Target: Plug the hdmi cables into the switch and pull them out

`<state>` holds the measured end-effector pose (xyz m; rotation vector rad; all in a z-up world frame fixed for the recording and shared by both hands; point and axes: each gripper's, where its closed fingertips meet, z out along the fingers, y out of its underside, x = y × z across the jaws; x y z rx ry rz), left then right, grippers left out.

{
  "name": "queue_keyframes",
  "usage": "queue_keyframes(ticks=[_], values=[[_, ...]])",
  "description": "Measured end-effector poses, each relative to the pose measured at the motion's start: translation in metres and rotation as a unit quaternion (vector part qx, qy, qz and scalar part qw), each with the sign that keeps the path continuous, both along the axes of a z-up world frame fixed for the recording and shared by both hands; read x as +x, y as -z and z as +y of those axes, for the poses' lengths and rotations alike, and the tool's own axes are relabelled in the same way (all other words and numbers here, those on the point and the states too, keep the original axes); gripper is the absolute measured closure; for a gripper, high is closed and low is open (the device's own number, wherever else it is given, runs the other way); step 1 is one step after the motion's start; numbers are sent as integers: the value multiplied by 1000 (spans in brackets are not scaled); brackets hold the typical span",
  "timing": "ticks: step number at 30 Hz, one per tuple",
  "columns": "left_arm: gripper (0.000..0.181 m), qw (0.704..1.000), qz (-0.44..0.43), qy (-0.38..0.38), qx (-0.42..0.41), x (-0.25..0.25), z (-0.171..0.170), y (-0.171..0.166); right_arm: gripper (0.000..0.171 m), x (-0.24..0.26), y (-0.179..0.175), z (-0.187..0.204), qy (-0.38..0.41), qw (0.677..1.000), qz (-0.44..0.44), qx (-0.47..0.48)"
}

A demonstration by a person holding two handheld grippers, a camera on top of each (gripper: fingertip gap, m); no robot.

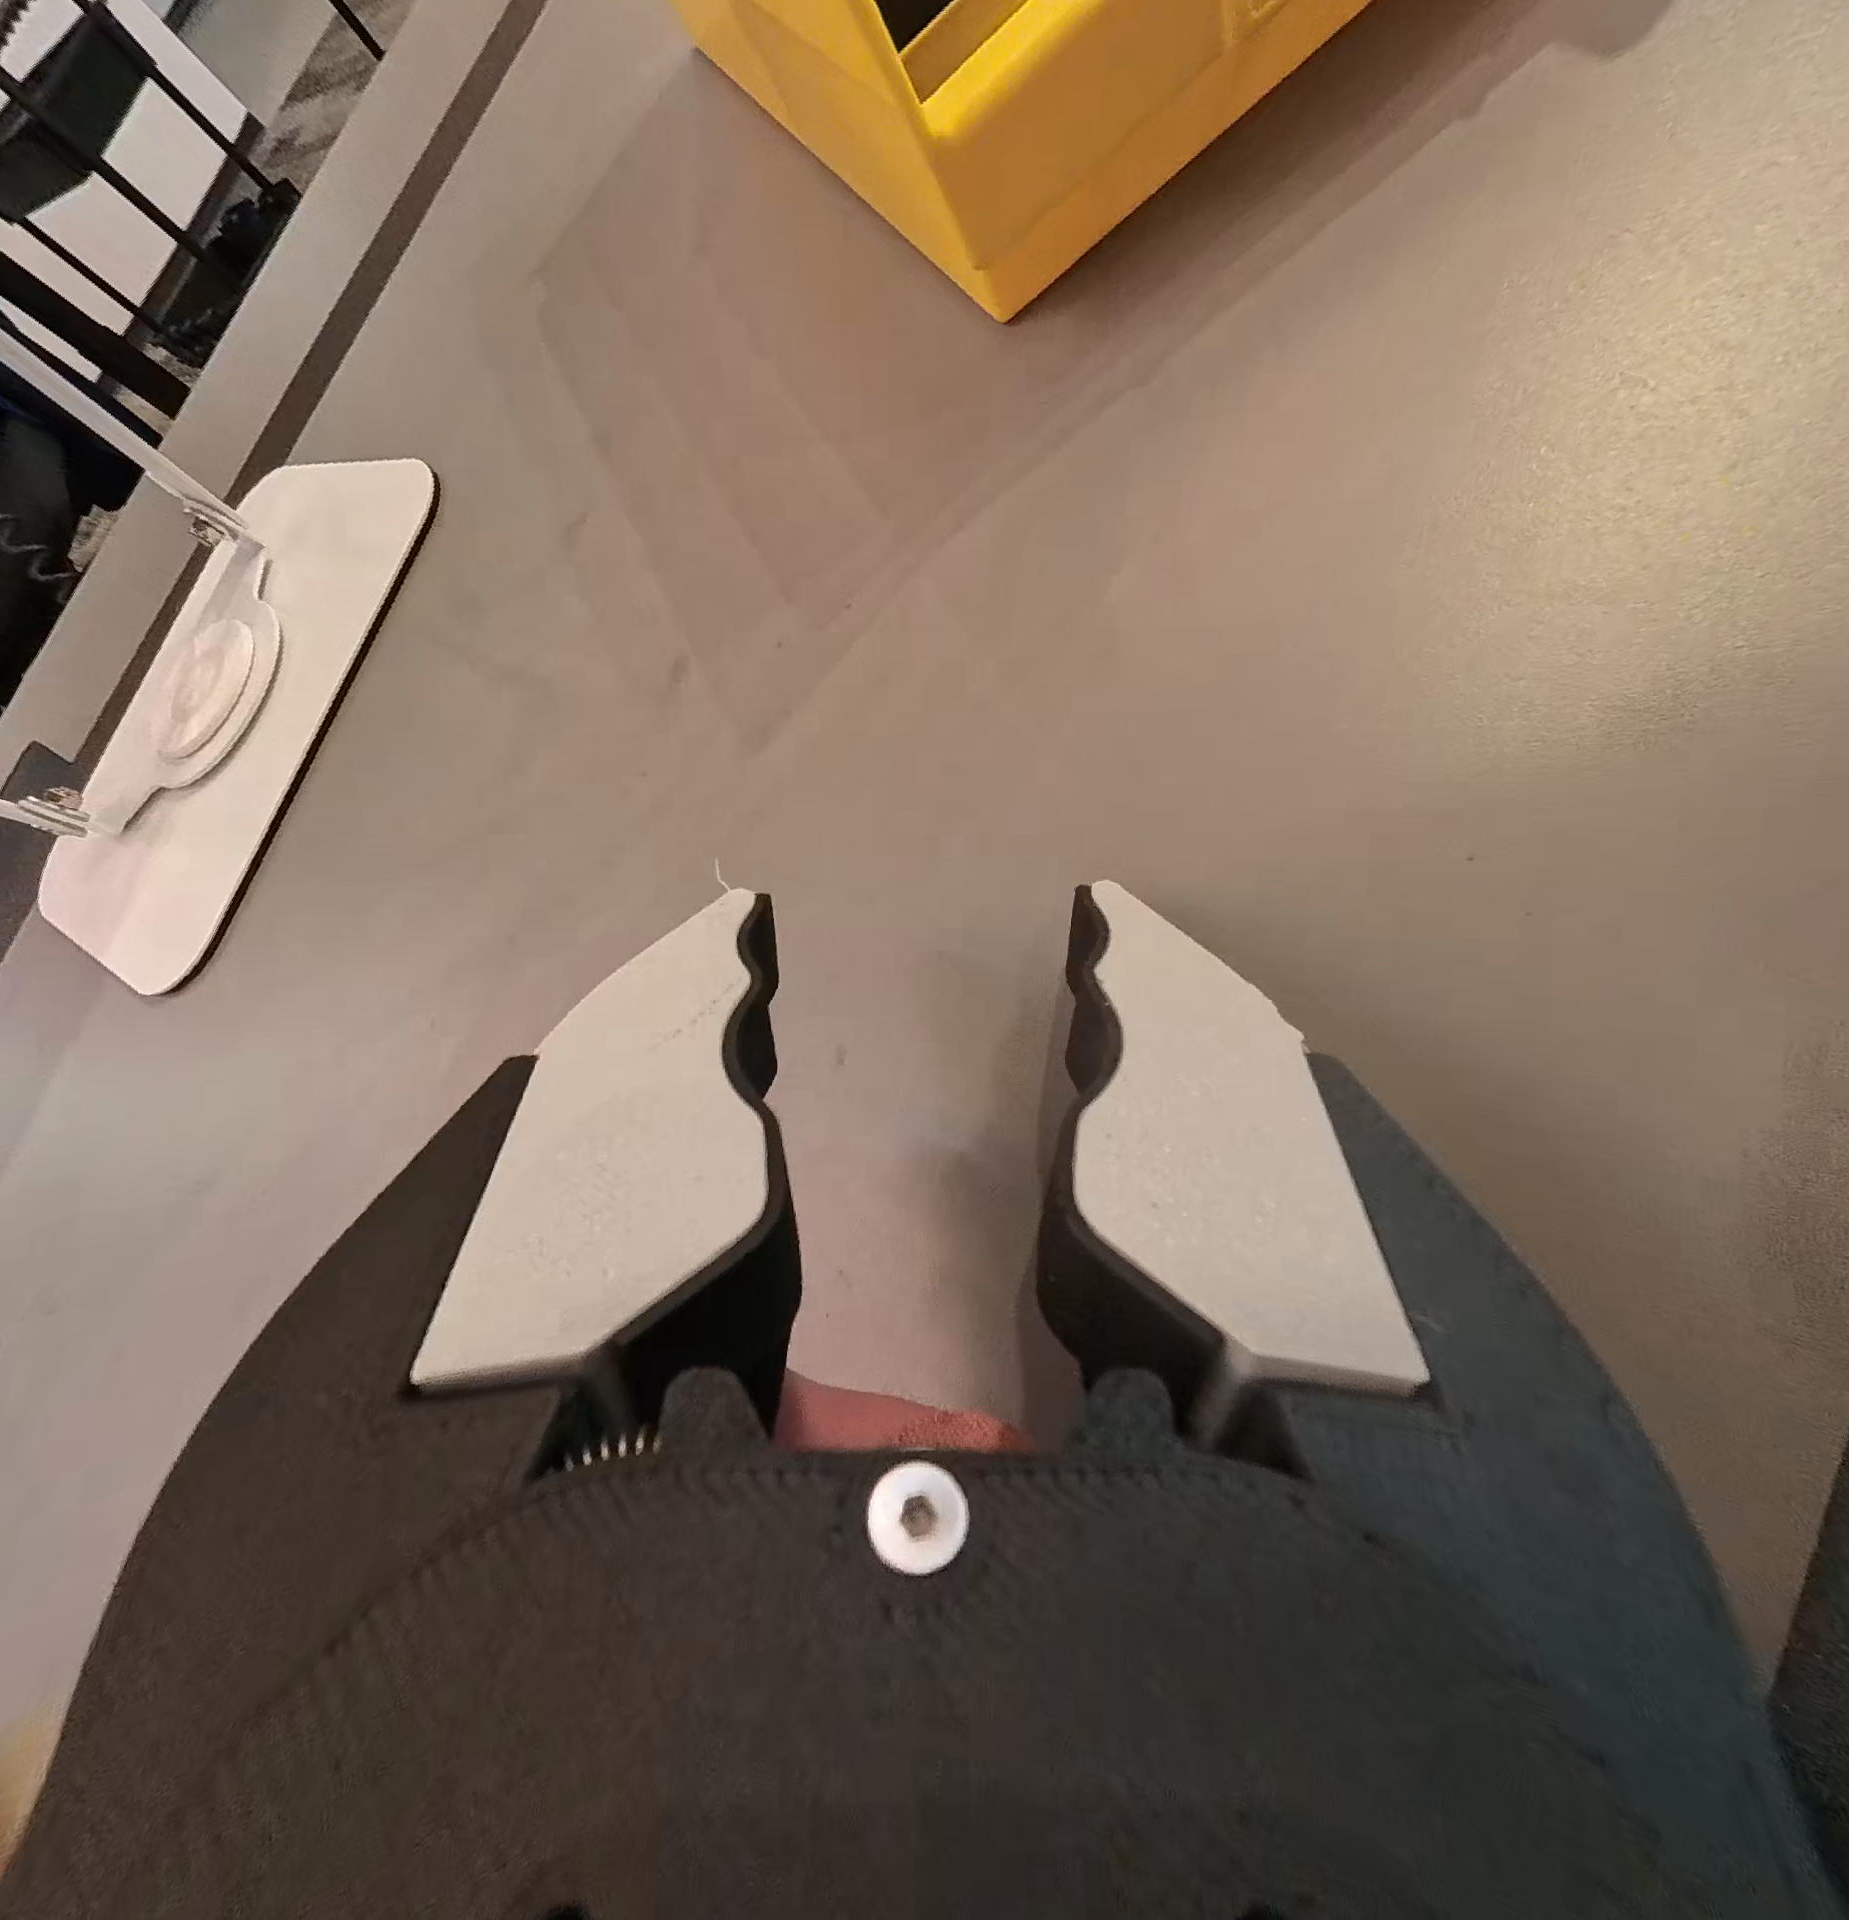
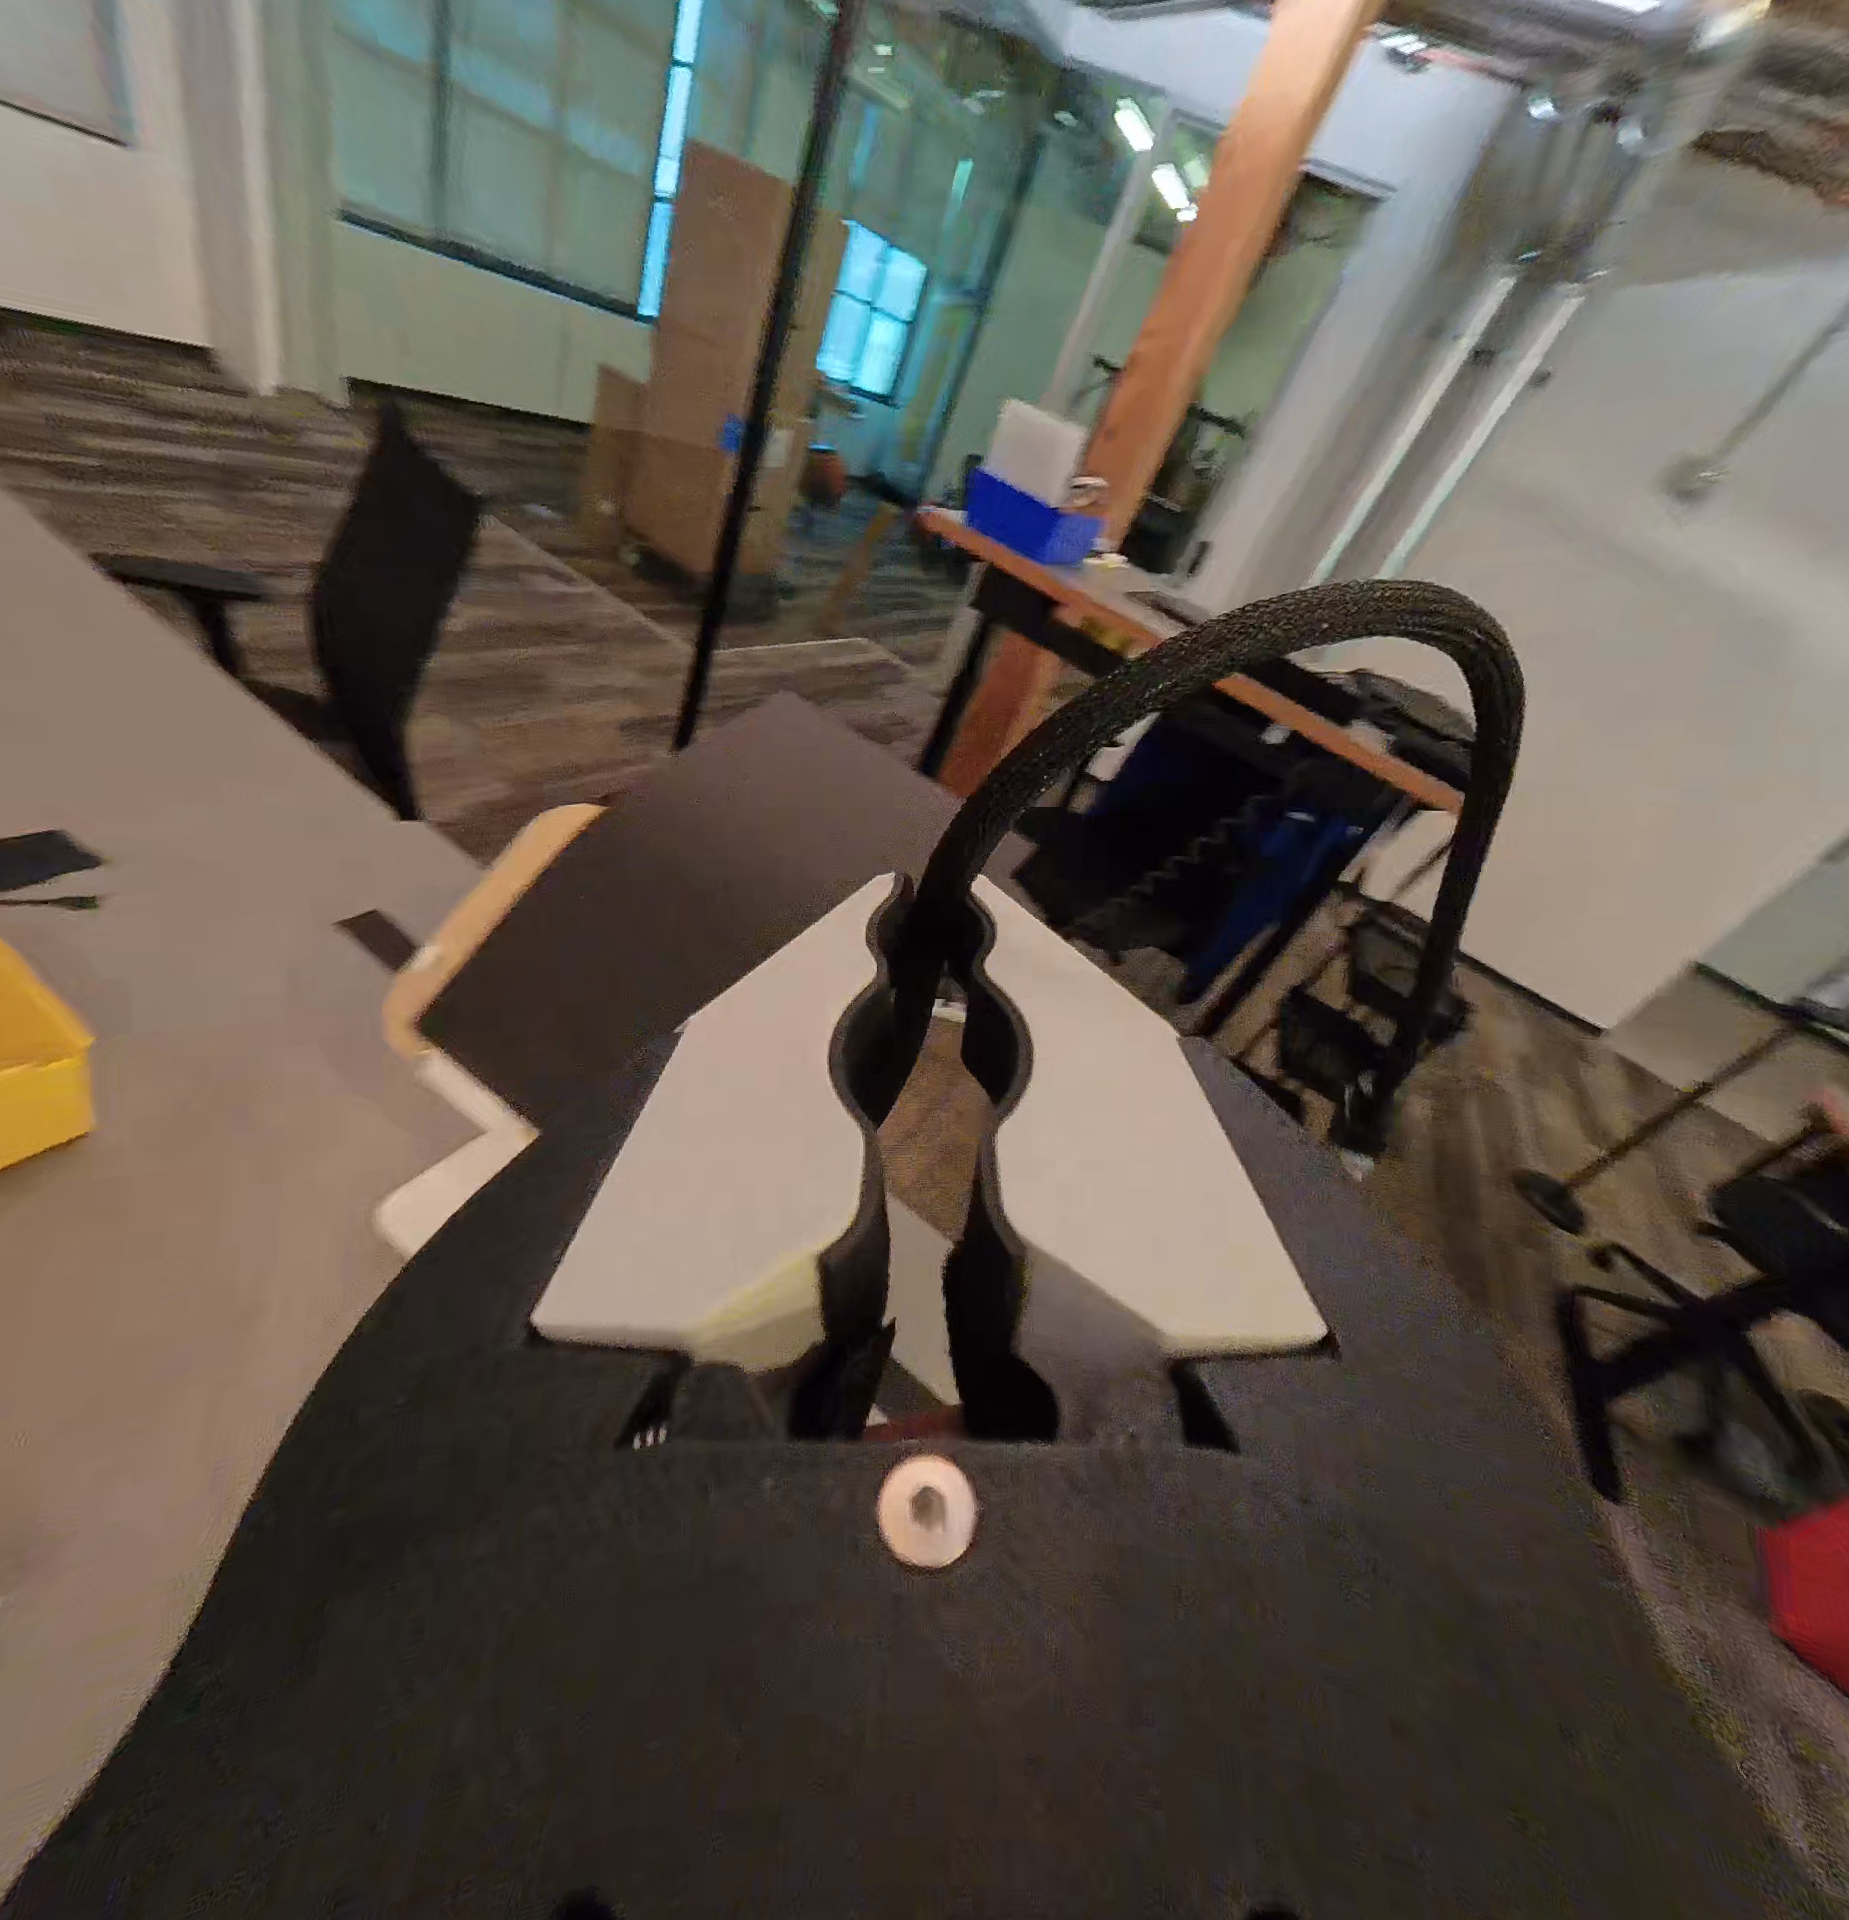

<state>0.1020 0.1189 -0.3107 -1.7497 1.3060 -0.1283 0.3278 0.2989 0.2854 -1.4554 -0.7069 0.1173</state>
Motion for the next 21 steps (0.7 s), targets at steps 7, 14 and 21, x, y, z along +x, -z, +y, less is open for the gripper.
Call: queue_keyframes(ticks=[7, 14, 21], values=[[128, 1000, -1, -3, -5, -1, 1, 0, 167, 115, -48, 18, 160, 983, 5, 86], [129, 1000, -1, -1, -9, 0, 1, 1, 166, 158, 78, 19, 238, 964, -117, 14], [129, 1000, -1, -3, -8, -1, 1, 1, 165, 140, 251, -16, 221, 904, -334, -149]])
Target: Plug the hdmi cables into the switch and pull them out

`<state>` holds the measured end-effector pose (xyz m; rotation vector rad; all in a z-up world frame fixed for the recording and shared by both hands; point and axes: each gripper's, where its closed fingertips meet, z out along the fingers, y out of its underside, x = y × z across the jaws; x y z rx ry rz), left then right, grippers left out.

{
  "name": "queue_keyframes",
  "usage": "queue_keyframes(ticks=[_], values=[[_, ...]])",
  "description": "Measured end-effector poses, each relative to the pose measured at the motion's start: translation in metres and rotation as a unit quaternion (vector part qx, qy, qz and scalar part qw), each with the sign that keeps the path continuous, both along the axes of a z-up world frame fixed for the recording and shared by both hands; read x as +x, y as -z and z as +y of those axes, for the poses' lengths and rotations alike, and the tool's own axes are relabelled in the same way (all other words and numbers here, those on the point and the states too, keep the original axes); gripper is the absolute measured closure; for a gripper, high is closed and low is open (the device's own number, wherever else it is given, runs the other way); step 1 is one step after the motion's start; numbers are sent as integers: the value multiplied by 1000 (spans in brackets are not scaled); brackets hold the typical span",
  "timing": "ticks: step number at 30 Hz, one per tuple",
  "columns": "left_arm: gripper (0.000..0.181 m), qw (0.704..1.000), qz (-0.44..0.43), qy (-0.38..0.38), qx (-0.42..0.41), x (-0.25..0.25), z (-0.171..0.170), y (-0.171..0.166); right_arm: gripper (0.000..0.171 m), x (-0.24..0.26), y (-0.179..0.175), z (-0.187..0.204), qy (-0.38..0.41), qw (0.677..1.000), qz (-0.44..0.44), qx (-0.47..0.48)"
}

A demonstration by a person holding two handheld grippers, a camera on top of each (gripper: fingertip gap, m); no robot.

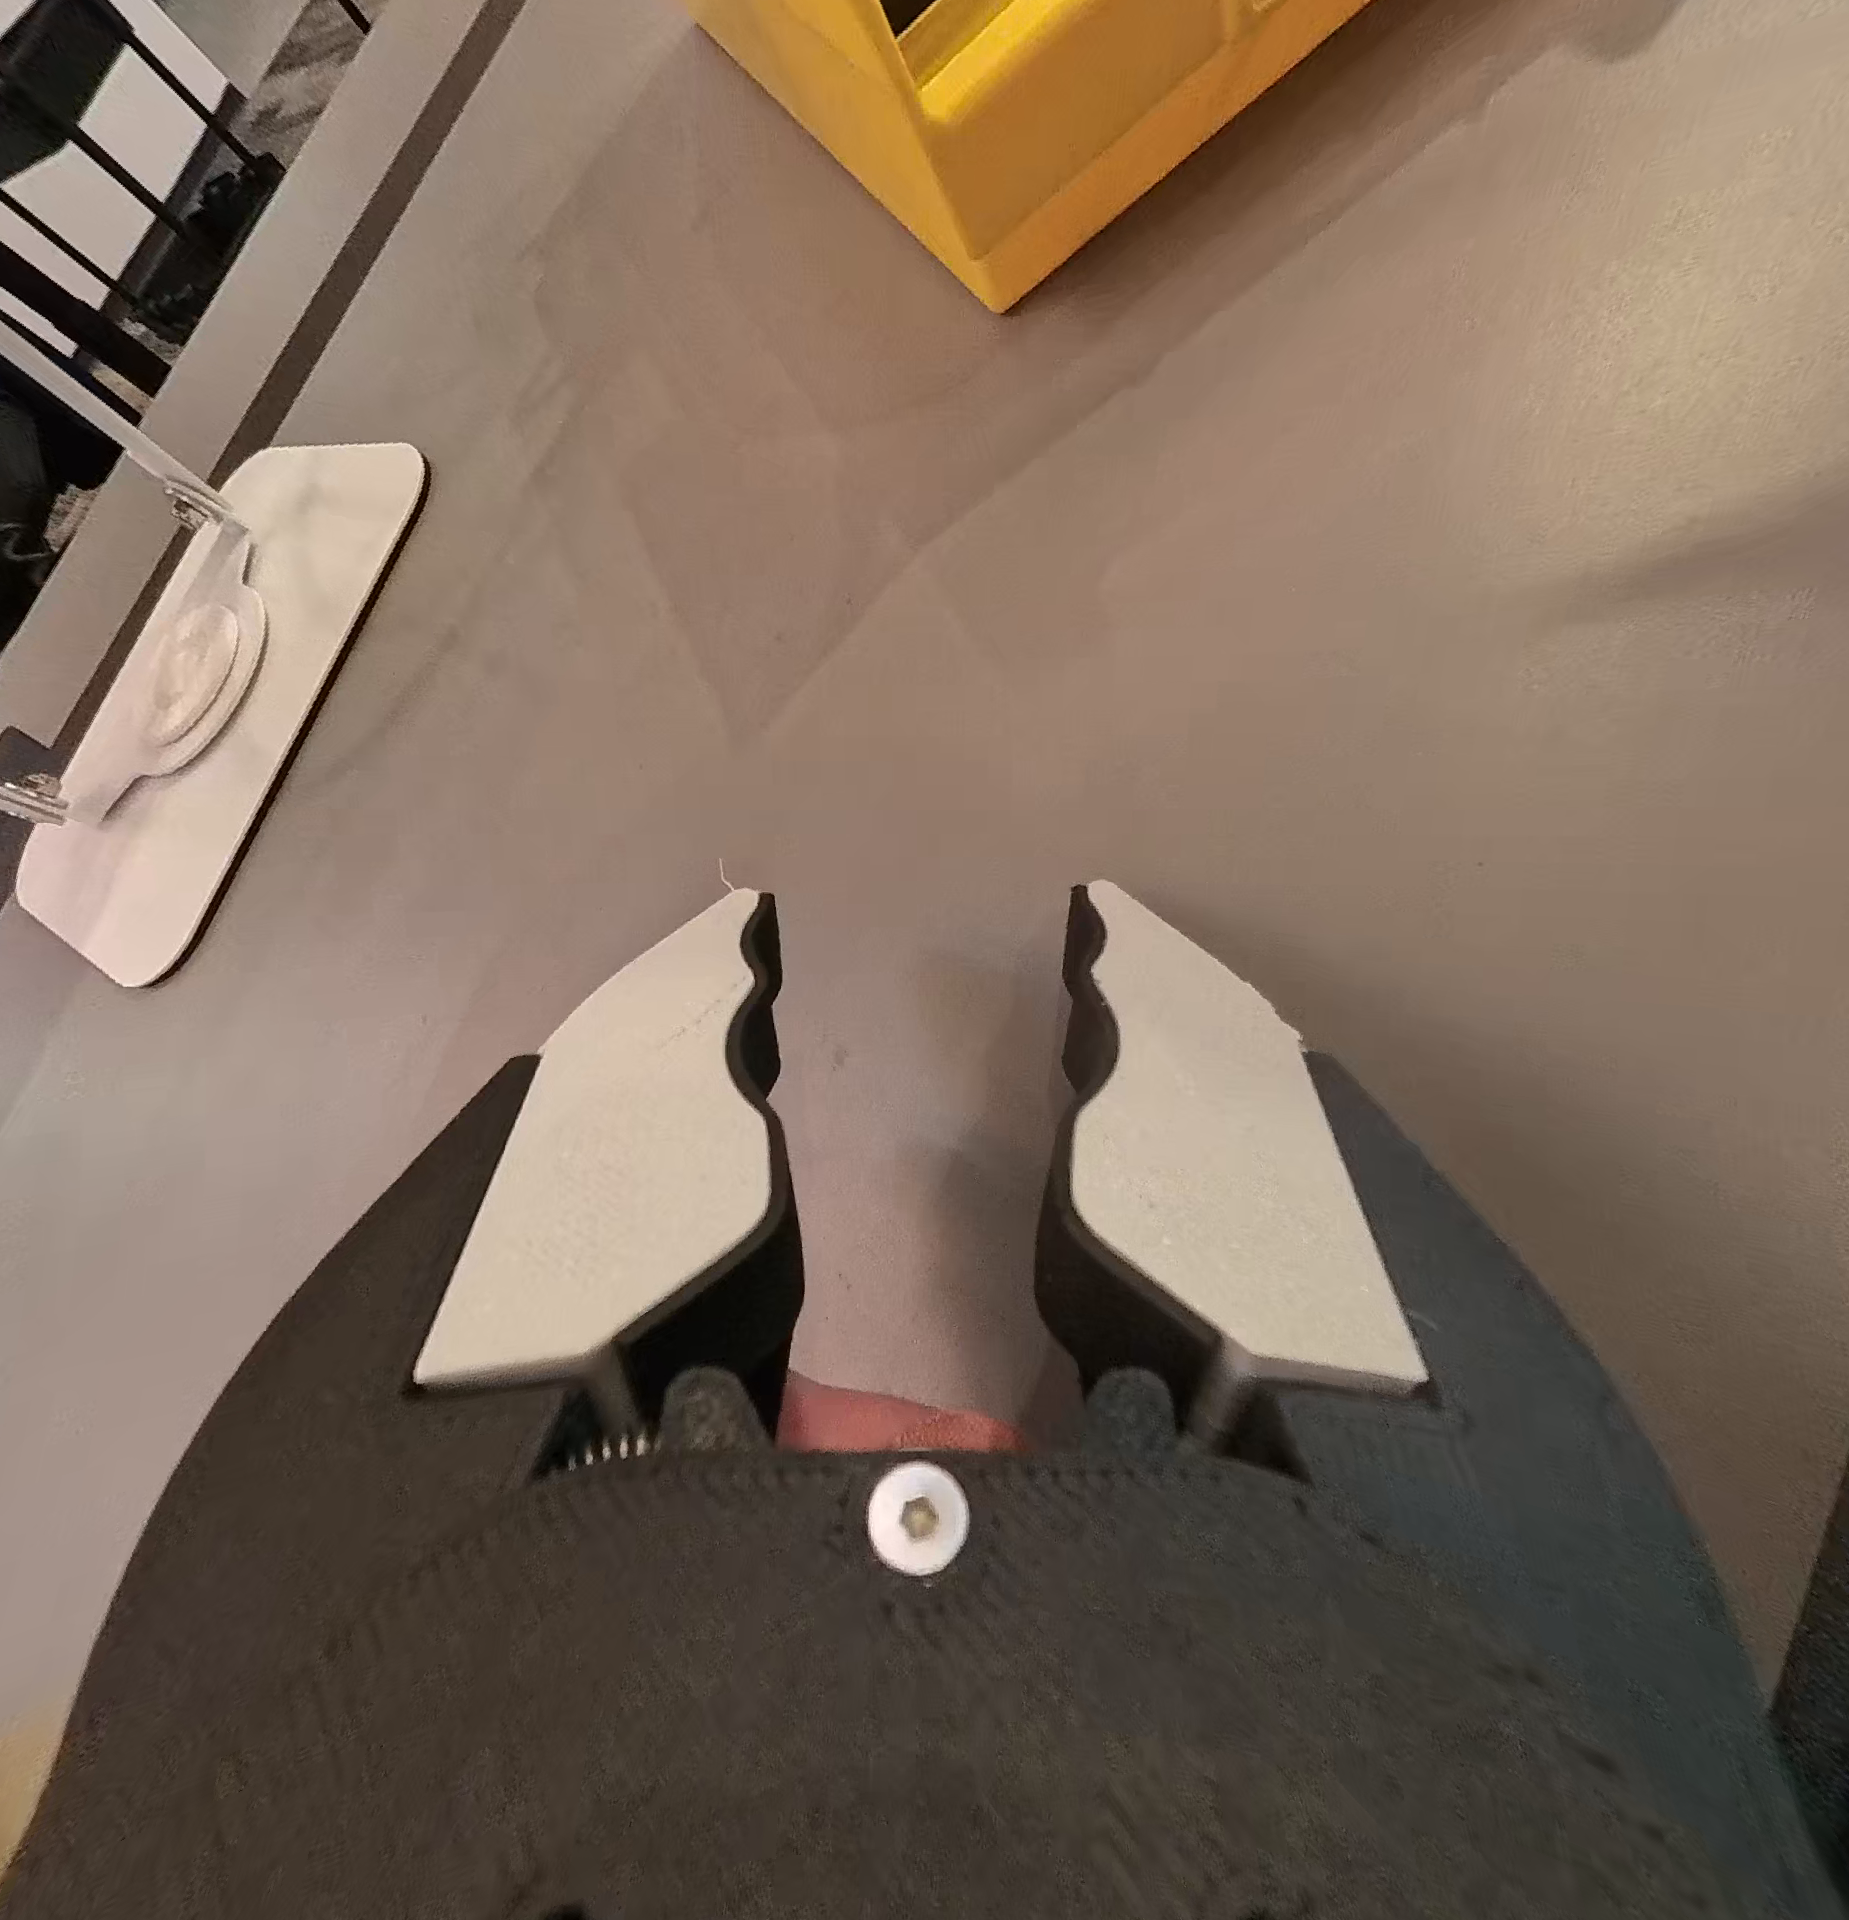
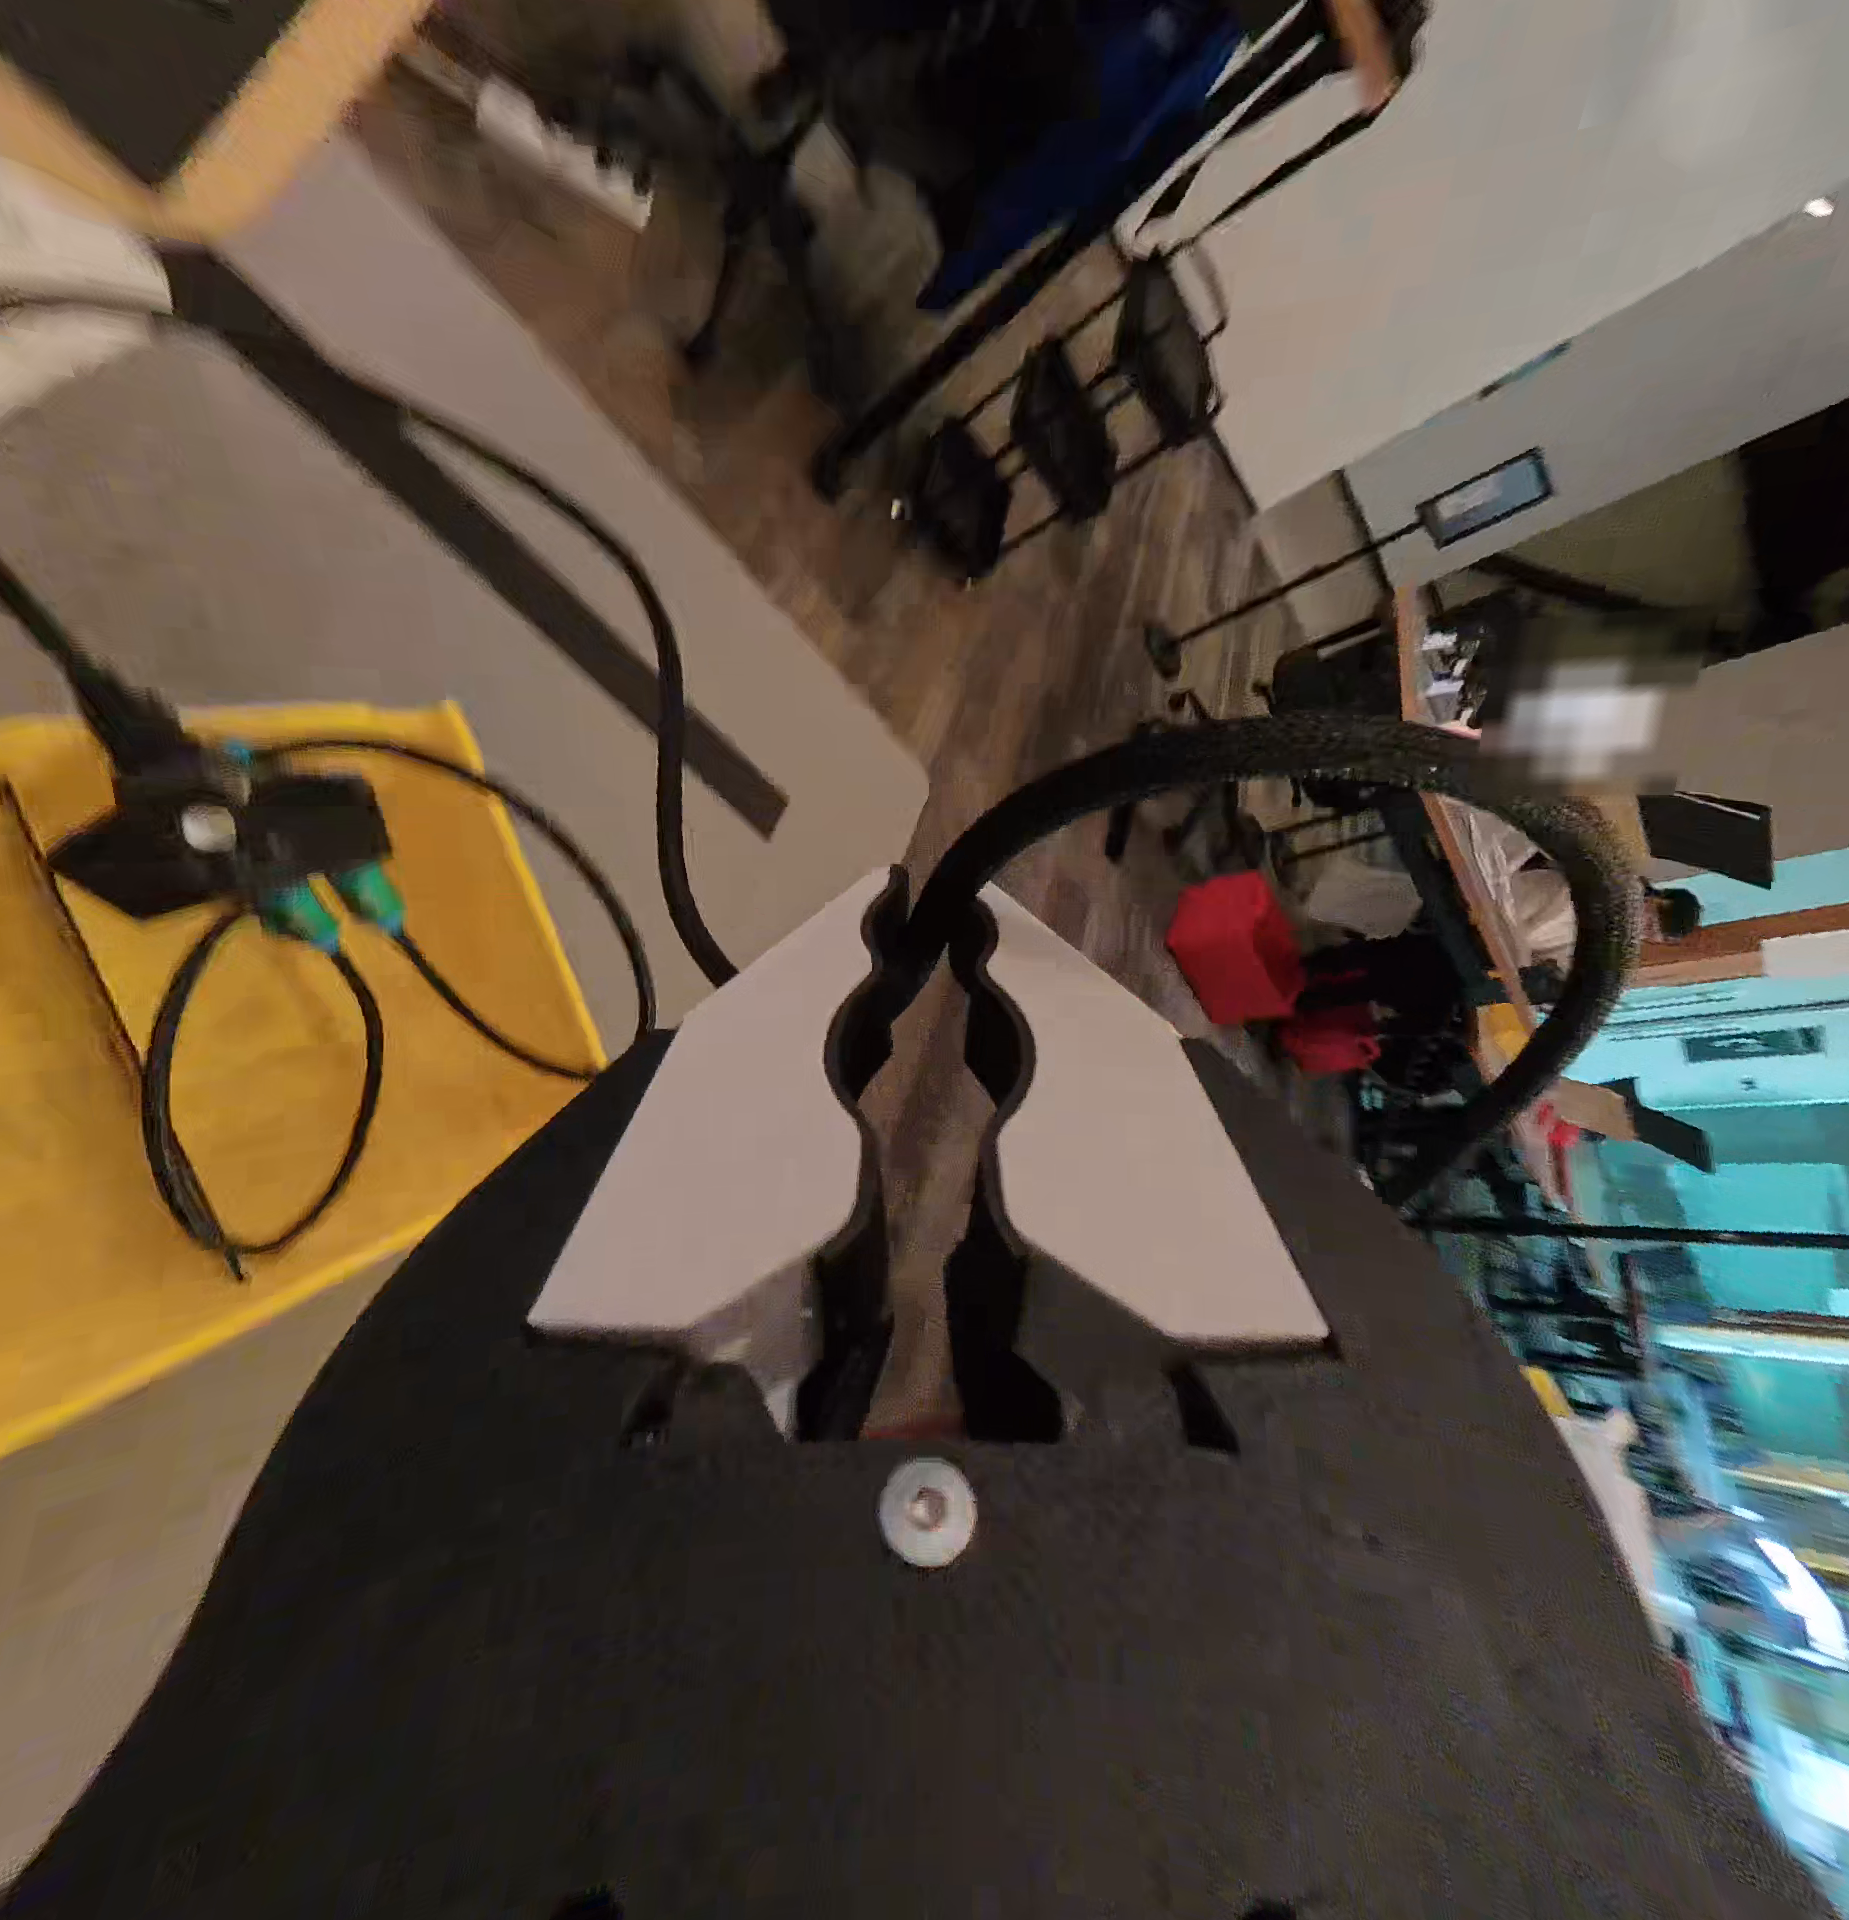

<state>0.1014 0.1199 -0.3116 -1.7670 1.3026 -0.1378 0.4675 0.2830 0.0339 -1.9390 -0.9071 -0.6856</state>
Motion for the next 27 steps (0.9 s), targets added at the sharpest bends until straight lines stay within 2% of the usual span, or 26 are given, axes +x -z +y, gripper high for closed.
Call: queue_keyframes(ticks=[1, 3, 6, 9, 13, 16, 20, 23, 27], values=[[129, 1000, 0, 0, -1, 0, 0, 0, 165, -1, 24, -7, 5, 999, -31, -37], [130, 1000, 0, 1, -3, 0, 0, 0, 166, -17, 74, -19, -17, 992, -12, -125], [130, 1000, 0, 1, -2, 0, 0, 0, 166, -20, 128, -25, -22, 980, -7, -199], [130, 1000, 1, 1, 4, 0, -1, 0, 166, -19, 175, -30, -21, 963, -42, -265], [130, 1000, 2, 1, 5, 0, -1, -1, 167, -30, 229, -31, -36, 938, -25, -344], [131, 1000, 1, 2, 4, 0, -1, 0, 166, -21, 260, -29, -21, 922, -27, -385], [131, 1000, 1, 2, 3, 0, -1, 0, 167, -14, 285, -27, -11, 905, 36, -424], [131, 1000, 1, 2, 2, 0, -1, 0, 167, -4, 307, -33, 3, 879, 52, -474], [131, 1000, 1, 2, 1, 0, -1, 0, 167, -7, 317, -37, -2, 848, 44, -528]])
